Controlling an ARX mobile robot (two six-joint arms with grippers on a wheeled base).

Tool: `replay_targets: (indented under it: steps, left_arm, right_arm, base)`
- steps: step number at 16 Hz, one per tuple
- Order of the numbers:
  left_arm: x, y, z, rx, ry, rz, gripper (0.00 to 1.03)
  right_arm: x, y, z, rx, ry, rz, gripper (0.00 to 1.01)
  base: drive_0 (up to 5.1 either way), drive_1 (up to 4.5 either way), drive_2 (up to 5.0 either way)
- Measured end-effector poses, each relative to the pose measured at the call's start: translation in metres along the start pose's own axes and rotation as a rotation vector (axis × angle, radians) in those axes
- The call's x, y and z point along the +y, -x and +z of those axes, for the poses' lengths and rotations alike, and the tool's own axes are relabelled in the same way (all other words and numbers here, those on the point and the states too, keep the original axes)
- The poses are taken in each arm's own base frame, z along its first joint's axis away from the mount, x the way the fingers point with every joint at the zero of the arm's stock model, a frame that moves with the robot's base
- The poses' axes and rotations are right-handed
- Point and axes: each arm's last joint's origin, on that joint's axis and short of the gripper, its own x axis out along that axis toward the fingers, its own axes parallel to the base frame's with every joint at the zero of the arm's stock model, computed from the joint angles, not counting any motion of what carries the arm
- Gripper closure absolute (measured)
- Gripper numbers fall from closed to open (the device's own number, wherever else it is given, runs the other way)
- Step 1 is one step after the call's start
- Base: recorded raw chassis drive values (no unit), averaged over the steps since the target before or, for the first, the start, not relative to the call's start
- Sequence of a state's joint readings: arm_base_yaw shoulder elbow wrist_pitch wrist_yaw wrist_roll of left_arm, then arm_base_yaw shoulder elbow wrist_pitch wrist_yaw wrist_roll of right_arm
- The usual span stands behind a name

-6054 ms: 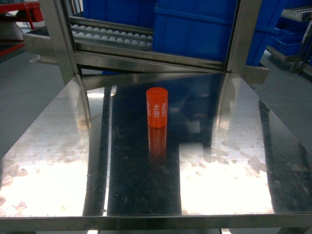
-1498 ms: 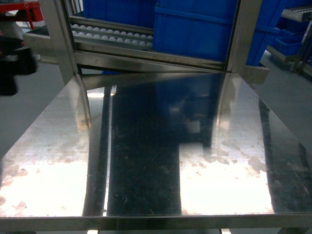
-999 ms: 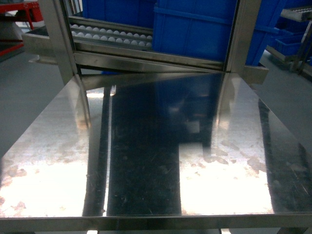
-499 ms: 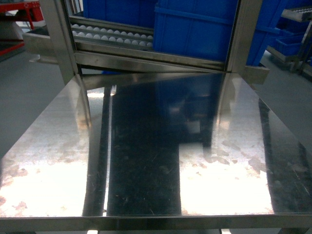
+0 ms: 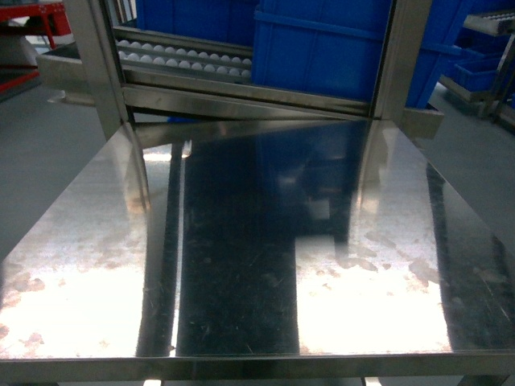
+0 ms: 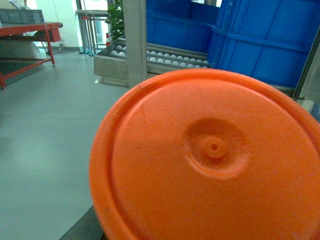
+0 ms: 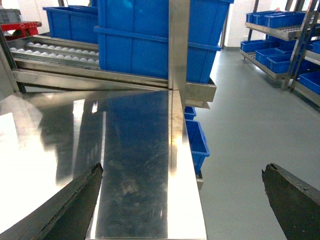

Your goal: Pick capacitor and pack into box

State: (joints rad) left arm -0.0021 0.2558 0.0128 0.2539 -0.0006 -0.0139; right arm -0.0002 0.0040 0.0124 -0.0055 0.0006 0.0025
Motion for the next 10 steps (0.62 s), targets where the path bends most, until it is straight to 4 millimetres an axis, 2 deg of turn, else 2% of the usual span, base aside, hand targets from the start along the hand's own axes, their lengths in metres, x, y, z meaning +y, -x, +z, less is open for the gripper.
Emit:
replay_targets:
  steps: [5, 7, 10]
  left_arm:
    - [0.000, 0.005, 0.000, -0.002, 0.000, 0.001, 0.58]
    - [0.000, 0.016, -0.001, -0.012, 0.000, 0.000, 0.58]
    - [0.000, 0.016, -0.003, 0.004, 0.000, 0.002, 0.58]
  right_arm:
    - [0.000, 0.000, 0.000, 0.000, 0.000, 0.000, 0.03]
    - [0.000, 0.000, 0.000, 0.000, 0.000, 0.000, 0.03]
    - [0.000, 0.000, 0.000, 0.000, 0.000, 0.000, 0.03]
  base:
    - [0.0, 0.00, 0.0]
    - [0.0, 0.00, 0.0]
    - [0.0, 0.00, 0.0]
